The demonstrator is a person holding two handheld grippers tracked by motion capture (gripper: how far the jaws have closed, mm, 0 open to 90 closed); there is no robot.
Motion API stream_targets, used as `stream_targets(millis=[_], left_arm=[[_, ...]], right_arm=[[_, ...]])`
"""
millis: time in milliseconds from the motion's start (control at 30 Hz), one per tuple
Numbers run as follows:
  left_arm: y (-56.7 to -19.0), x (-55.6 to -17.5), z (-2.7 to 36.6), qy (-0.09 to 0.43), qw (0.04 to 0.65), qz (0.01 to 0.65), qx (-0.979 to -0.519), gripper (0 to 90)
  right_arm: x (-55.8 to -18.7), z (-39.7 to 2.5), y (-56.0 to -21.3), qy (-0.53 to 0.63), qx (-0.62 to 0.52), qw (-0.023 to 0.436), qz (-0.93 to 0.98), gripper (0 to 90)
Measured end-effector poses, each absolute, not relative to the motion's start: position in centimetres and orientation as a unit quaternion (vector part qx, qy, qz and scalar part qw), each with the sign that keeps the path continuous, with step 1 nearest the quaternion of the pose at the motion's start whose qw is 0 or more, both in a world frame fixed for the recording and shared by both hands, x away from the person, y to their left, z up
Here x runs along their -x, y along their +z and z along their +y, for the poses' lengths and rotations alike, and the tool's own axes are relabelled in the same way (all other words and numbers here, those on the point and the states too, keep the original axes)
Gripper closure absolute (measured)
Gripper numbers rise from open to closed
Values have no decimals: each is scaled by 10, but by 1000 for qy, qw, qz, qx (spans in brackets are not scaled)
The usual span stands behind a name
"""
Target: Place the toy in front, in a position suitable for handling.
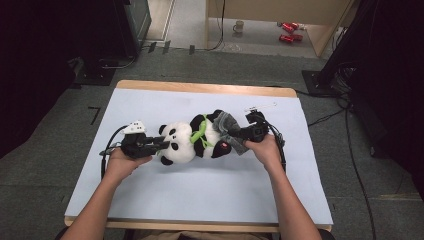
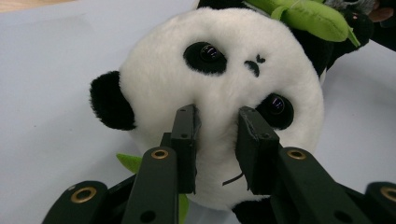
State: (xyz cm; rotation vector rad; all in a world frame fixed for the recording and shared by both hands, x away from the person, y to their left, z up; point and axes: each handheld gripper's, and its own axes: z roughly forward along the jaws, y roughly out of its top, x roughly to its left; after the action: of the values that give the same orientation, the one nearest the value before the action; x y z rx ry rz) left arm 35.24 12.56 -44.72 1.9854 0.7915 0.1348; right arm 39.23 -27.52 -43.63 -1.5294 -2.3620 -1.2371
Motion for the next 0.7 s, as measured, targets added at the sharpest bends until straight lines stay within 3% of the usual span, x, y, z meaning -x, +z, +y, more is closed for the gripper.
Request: stream_targets(millis=[267,467,700], left_arm=[[-448,-352,127,55,478,324,-814,702],[-448,-351,126,57,480,322,-814,704],[-449,-347,125,63,479,321,-814,705]], right_arm=[[-397,-297,-444,-326,544,-6,-773,768],[-394,-308,-418,-378,539,-25,-752,767],[-390,-291,-384,-430,498,-41,-752,766]])
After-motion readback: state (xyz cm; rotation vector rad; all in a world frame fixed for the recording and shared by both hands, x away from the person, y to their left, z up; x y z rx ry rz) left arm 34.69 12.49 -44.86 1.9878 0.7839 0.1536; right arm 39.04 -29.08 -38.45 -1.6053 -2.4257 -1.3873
